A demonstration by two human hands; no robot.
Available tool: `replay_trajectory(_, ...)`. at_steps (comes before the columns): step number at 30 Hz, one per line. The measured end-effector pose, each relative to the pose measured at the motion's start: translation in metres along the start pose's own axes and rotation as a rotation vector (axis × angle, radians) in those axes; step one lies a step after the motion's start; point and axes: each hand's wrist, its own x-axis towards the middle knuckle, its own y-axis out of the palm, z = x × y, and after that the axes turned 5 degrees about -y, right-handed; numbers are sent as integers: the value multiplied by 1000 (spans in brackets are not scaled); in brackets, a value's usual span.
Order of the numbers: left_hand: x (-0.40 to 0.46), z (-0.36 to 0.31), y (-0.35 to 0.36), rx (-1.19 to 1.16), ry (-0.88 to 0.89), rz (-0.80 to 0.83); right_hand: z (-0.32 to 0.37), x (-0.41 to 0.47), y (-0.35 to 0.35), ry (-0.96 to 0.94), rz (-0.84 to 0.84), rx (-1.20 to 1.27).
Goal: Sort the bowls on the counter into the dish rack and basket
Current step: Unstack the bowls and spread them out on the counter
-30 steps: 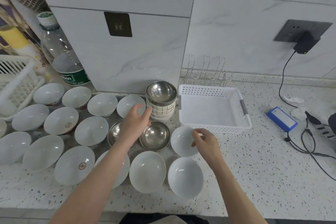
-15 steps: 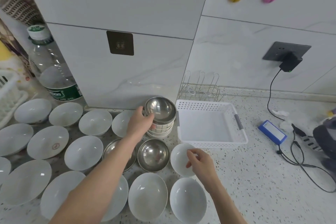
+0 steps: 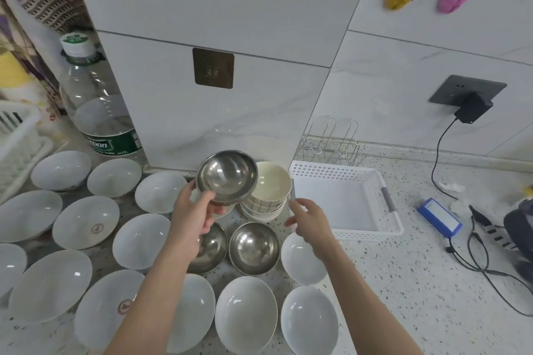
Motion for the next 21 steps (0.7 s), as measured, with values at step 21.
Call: replay_trajectory(21, -28, 49, -77, -41, -114, -89, 38, 26, 22, -9, -78, 134)
